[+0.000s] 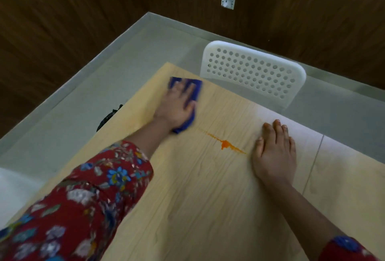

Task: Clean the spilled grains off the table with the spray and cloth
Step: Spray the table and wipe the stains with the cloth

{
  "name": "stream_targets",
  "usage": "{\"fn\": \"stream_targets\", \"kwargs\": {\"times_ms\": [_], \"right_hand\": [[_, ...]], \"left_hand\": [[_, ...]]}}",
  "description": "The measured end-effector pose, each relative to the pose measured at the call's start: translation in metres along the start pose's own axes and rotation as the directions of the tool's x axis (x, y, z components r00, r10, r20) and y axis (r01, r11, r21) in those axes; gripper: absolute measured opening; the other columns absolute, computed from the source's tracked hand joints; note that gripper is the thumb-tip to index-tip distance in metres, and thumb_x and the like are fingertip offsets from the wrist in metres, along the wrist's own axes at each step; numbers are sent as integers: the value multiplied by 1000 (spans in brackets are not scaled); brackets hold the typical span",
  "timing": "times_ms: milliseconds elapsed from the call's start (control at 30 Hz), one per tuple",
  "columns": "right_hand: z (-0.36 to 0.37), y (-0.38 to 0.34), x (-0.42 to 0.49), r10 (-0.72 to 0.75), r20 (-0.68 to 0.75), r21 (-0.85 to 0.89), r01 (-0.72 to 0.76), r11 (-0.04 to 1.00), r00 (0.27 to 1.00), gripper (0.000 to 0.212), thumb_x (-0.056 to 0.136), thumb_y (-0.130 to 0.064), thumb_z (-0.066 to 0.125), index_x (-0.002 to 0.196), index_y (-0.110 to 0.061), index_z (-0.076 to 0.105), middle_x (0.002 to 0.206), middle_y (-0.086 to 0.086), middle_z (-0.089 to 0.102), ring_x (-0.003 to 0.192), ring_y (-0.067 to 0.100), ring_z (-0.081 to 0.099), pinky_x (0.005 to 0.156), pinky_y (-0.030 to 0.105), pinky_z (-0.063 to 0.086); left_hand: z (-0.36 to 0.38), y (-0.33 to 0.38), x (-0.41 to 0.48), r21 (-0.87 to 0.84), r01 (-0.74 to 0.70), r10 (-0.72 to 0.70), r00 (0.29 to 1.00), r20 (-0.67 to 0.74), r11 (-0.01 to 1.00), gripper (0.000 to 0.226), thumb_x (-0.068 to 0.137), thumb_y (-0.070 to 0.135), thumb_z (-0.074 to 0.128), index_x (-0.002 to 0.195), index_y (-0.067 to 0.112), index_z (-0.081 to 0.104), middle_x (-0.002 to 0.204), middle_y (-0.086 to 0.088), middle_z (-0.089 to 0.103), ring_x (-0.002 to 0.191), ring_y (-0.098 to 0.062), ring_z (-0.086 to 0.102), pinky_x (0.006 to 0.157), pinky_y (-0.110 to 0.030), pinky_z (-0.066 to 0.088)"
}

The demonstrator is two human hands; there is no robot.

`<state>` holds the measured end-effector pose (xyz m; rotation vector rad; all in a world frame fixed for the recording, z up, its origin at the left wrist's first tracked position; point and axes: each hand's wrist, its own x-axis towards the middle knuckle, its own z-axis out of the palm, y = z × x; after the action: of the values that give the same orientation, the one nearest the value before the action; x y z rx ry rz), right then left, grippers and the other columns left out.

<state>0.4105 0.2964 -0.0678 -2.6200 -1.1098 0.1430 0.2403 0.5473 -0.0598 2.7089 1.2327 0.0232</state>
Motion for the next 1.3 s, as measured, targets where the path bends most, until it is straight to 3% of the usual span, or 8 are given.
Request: {"fn": "stream_targets", "kwargs": {"times_ms": [167, 333, 433, 533, 700, 867, 967, 1300], "right_hand": [[-3, 1, -1, -15, -2, 62, 15, 998, 1000, 62, 96, -40, 14, 151, -18, 30, 162, 1, 16, 150, 15, 6, 122, 38, 5], [2, 1, 0, -5, -43, 60, 8, 998, 999, 60, 95, -37, 15, 148, -17, 35, 161, 2, 21, 150, 17, 10, 122, 37, 6], [2, 3, 1, -11, -35, 70, 13, 997, 999, 60, 96, -38, 13, 149, -18, 33, 161, 1, 19, 150, 16, 9, 122, 36, 5], [-1, 3, 1, 12, -79, 226, 6, 974, 997, 54, 101, -37, 16, 146, -19, 39, 158, 0, 30, 148, 15, 18, 122, 36, 11], [-10, 6, -6, 210, -146, 634, -71, 770, 967, 43, 104, -36, 21, 142, -25, 39, 140, -6, 53, 128, 11, 49, 106, 33, 39], [-31, 18, -17, 279, -82, 893, -53, 447, 957, 43, 101, -36, 22, 133, -20, 46, 130, -4, 60, 125, 6, 52, 109, 24, 35], [-34, 45, -73, 296, -145, 843, -39, 537, 944, 42, 101, -32, 22, 129, -19, 51, 127, -2, 62, 123, 8, 54, 107, 21, 37], [-27, 67, -111, 358, -401, 788, 118, 604, 843, 33, 101, -21, 25, 130, -22, 42, 127, 15, 59, 120, 18, 55, 103, 26, 41]], "left_hand": [[3, 28, -99, -59, -685, 685, 713, 151, 726, 55, 101, 46, 28, 153, 34, 14, 163, 6, 6, 150, -13, 3, 120, -34, 4], [-4, -50, -63, 5, -204, 204, 978, 36, 979, 58, 98, 48, 19, 153, 31, 16, 162, 3, 10, 149, -17, 11, 116, -47, 22], [-8, -5, -14, -9, 57, -57, 998, 5, 998, 57, 102, 45, 22, 155, 28, 10, 163, 1, 3, 150, -18, 5, 119, -44, 13], [8, 73, -20, -34, -194, 195, 981, 16, 980, 57, 101, 43, 27, 154, 26, 15, 163, -3, 6, 149, -23, 8, 119, -41, 11], [16, 80, -130, -74, -675, 679, 728, 96, 734, 55, 100, 45, 27, 153, 33, 16, 162, 6, 7, 149, -13, 5, 118, -33, 1], [10, 4, -82, 9, -73, 74, 997, -34, 997, 56, 100, 44, 24, 153, 29, 17, 162, -1, 14, 148, -23, 17, 116, -42, 20], [5, 44, -55, -6, 141, -142, 990, -23, 990, 57, 102, 43, 25, 155, 25, 12, 163, -3, 5, 149, -21, 6, 118, -44, 12], [38, 209, -197, -124, -544, 557, 824, 109, 830, 58, 100, 48, 27, 154, 34, 11, 163, 4, 0, 150, -14, 0, 120, -37, -1]]}}
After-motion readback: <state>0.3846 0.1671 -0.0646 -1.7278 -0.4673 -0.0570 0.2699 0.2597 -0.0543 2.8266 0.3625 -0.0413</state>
